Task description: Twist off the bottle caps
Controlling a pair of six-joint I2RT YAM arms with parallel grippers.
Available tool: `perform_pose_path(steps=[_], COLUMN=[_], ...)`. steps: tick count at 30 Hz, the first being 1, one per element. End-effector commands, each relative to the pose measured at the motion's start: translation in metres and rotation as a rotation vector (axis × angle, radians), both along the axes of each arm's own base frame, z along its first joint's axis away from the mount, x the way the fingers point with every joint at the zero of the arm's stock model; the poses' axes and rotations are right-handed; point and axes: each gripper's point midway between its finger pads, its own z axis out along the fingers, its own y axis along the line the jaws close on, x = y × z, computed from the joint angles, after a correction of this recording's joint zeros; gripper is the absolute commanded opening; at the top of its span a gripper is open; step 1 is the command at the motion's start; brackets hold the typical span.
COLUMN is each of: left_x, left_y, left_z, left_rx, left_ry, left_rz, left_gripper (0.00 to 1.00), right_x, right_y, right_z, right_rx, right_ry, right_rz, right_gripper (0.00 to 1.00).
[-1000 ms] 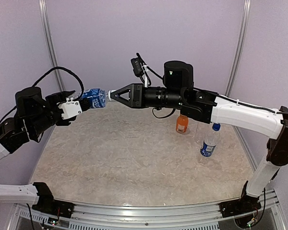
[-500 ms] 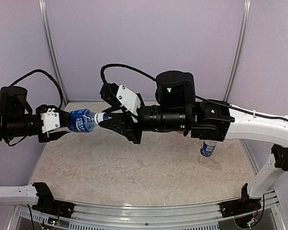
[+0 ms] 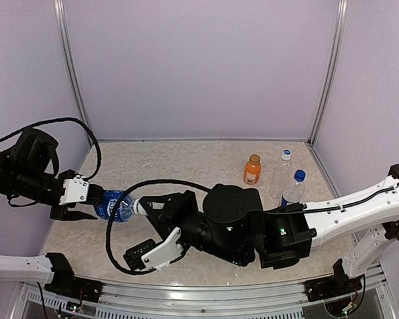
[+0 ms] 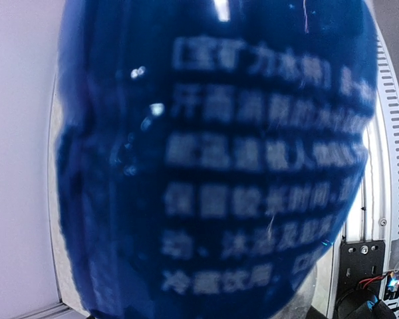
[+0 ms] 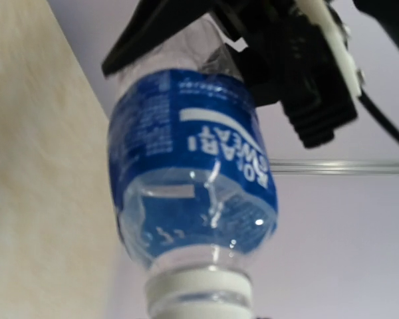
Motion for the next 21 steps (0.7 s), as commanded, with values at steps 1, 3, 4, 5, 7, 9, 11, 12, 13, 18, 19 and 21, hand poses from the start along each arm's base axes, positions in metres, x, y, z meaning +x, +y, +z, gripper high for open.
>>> perform_pose_path(steps=[1, 3, 4, 5, 7, 9, 11, 12, 13, 18, 19, 21], left_x=[-0.010, -0.009, -0.007, -0.005, -0.002, -0.001, -0.001, -0.001, 0.000, 0.001, 0.002, 0.002], left_y=[0.001, 0.001, 0.001, 0.001, 0.000, 0.000, 0.000, -0.001, -0.001, -0.001, -0.001, -0.001], left_z=[-0.001, 0.000, 0.001, 0.001, 0.004, 0.007, 0.009, 0.010, 0.010, 0.011, 0.011, 0.012], left_rx=[-0.026, -0.029, -0.031, -0.033, -0.043, -0.051, -0.056, -0.057, -0.056, -0.062, -0.062, -0.062], left_ry=[0.039, 0.030, 0.020, 0.010, -0.009, -0.020, -0.025, -0.027, -0.030, -0.038, -0.039, -0.043], left_rz=[-0.003, 0.000, 0.003, 0.009, 0.016, 0.017, 0.019, 0.018, 0.020, 0.021, 0.022, 0.025], left_gripper=[0.31, 0.31, 0.31, 0.31, 0.31, 0.31, 0.31, 0.31, 0.31, 0.31, 0.31, 0.31], right_x=[0.015, 0.012, 0.010, 0.009, 0.009, 0.008, 0.006, 0.005, 0.005, 0.004, 0.004, 0.004], right_y=[-0.008, -0.006, -0.004, -0.003, -0.001, -0.001, -0.001, -0.001, -0.001, -0.001, -0.001, -0.002], right_z=[0.011, 0.011, 0.011, 0.010, 0.010, 0.011, 0.011, 0.012, 0.013, 0.016, 0.017, 0.018], right_rx=[-0.069, -0.048, -0.036, -0.027, -0.008, 0.012, 0.019, 0.023, 0.032, 0.051, 0.054, 0.064], right_ry=[-0.207, -0.180, -0.162, -0.145, -0.116, -0.088, -0.069, -0.063, -0.059, -0.037, -0.033, -0.026], right_rz=[-0.098, -0.079, -0.071, -0.064, -0.063, -0.065, -0.054, -0.046, -0.043, -0.041, -0.041, -0.045], right_gripper=[0.00, 0.00, 0.00, 0.00, 0.06, 0.18, 0.15, 0.13, 0.15, 0.54, 0.59, 0.68])
